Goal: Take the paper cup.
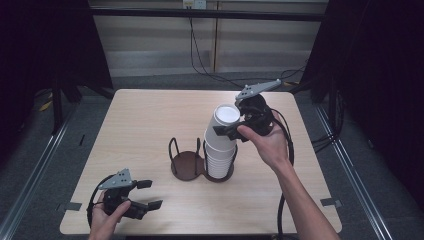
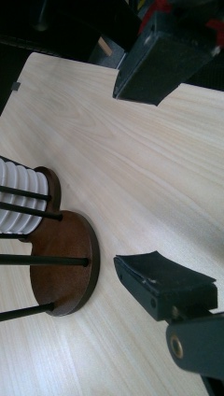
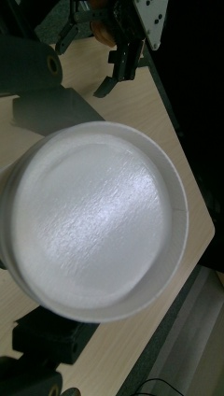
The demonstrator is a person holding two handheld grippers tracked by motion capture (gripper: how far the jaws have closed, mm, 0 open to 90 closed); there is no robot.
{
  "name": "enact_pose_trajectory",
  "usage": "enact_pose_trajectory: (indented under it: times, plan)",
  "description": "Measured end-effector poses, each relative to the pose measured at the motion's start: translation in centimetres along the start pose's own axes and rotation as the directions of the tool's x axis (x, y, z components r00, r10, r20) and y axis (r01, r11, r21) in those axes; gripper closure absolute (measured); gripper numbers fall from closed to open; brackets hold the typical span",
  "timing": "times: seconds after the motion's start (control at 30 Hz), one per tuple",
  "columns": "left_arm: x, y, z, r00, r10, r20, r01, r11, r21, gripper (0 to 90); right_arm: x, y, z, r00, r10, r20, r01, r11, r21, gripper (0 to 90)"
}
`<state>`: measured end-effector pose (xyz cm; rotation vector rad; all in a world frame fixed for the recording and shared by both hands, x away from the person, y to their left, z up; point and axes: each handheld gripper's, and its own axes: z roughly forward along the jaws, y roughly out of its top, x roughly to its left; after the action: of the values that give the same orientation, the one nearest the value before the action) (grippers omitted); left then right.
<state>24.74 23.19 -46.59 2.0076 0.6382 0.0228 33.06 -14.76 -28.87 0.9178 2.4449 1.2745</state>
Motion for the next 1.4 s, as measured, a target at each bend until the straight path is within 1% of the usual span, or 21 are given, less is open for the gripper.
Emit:
enact_pose_trajectory:
  times: [0.1, 0.27, 0.37, 0.47, 0.5, 0.53, 0.6, 0.67, 0.77, 0.83, 0.9, 1.0, 1.23, 1.27, 1.33, 1.4]
  plan:
    - [0.0, 0.0, 0.0, 1.0, -0.001, 0.005, 0.001, 1.0, -0.002, 16.7, 0.0, -0.1, -0.1, 1.0, 0.003, 0.0, -0.003, 1.0, -0.006, 22.5]
    - [0.0, -0.1, 0.0, 0.9999, -0.009, 0.007, 0.009, 1.0, -0.003, 16.7, 0.1, -0.1, -0.4, 1.0, 0.004, 0.002, -0.004, 0.999, -0.037, 22.5]
    - [0.0, -0.1, 0.0, 0.9999, -0.011, 0.008, 0.011, 0.9999, -0.004, 16.7, 0.1, -0.1, -0.6, 1.0, 0.006, 0.003, -0.006, 0.999, -0.046, 22.5]
    - [0.0, -0.1, 0.0, 0.9999, -0.011, 0.007, 0.011, 0.9999, -0.001, 16.7, -0.1, -0.4, -1.0, 0.9998, 0.022, 0.001, -0.021, 0.996, -0.092, 22.5]
    - [0.0, -0.1, 0.0, 0.9999, -0.01, 0.008, 0.01, 1.0, -0.001, 16.7, -0.1, -0.4, -1.0, 0.9998, 0.022, 0.001, -0.021, 0.996, -0.092, 22.5]
    - [-0.1, -0.1, 0.0, 0.9999, -0.009, 0.008, 0.009, 1.0, 0.0, 16.7, -0.1, -0.5, -1.1, 0.9997, 0.026, 0.002, -0.025, 0.994, -0.107, 22.6]
    - [-0.1, -0.1, 0.0, 0.9999, -0.009, 0.009, 0.009, 1.0, -0.004, 16.7, -0.1, -0.5, -1.2, 0.9997, 0.026, 0.0, -0.026, 0.993, -0.112, 22.6]
    - [0.0, -0.1, 0.0, 0.9999, -0.009, 0.011, 0.009, 1.0, -0.001, 16.7, -0.1, -0.6, -1.4, 0.9997, 0.024, 0.0, -0.024, 0.991, -0.129, 22.6]
    - [0.0, -0.1, 0.0, 0.9999, -0.009, 0.008, 0.009, 1.0, 0.004, 16.7, 0.1, -0.7, -1.5, 0.9996, 0.027, -0.006, -0.028, 0.99, -0.138, 22.7]
    - [-0.1, -0.1, 0.1, 0.9999, -0.013, 0.011, 0.013, 0.9999, 0.002, 16.7, 0.4, -0.7, -1.6, 0.9998, 0.016, 0.007, -0.015, 0.99, -0.139, 22.6]
    - [0.0, -0.1, 0.1, 0.9998, -0.015, 0.01, 0.015, 0.9999, 0.0, 16.7, 0.5, -0.8, -1.7, 0.9999, 0.013, 0.009, -0.012, 0.989, -0.145, 22.6]
    - [0.1, -0.1, 0.0, 0.9999, -0.016, 0.004, 0.016, 0.9999, -0.005, 16.7, 0.3, -1.0, -2.0, 0.9997, 0.024, 0.004, -0.023, 0.986, -0.167, 22.7]
    - [0.2, -0.1, 0.1, 0.9998, -0.02, 0.007, 0.02, 0.9998, -0.005, 16.7, 0.2, -1.3, -2.5, 0.9995, 0.032, -0.004, -0.032, 0.98, -0.194, 22.7]
    - [0.4, -0.1, 0.2, 0.9998, -0.019, 0.006, 0.019, 0.9998, -0.002, 16.7, 0.2, -1.4, -2.7, 0.9994, 0.034, -0.002, -0.033, 0.979, -0.203, 22.7]
    - [0.4, -0.1, 0.2, 0.9997, -0.022, 0.005, 0.022, 0.9998, -0.003, 16.7, 0.2, -1.5, -2.9, 0.9993, 0.036, -0.012, -0.038, 0.975, -0.218, 22.7]
    - [0.4, -0.1, 0.2, 0.9996, -0.027, -0.004, 0.027, 0.9996, -0.007, 16.7, 0.2, -1.5, -3.0, 0.9992, 0.037, -0.012, -0.039, 0.974, -0.223, 22.7]
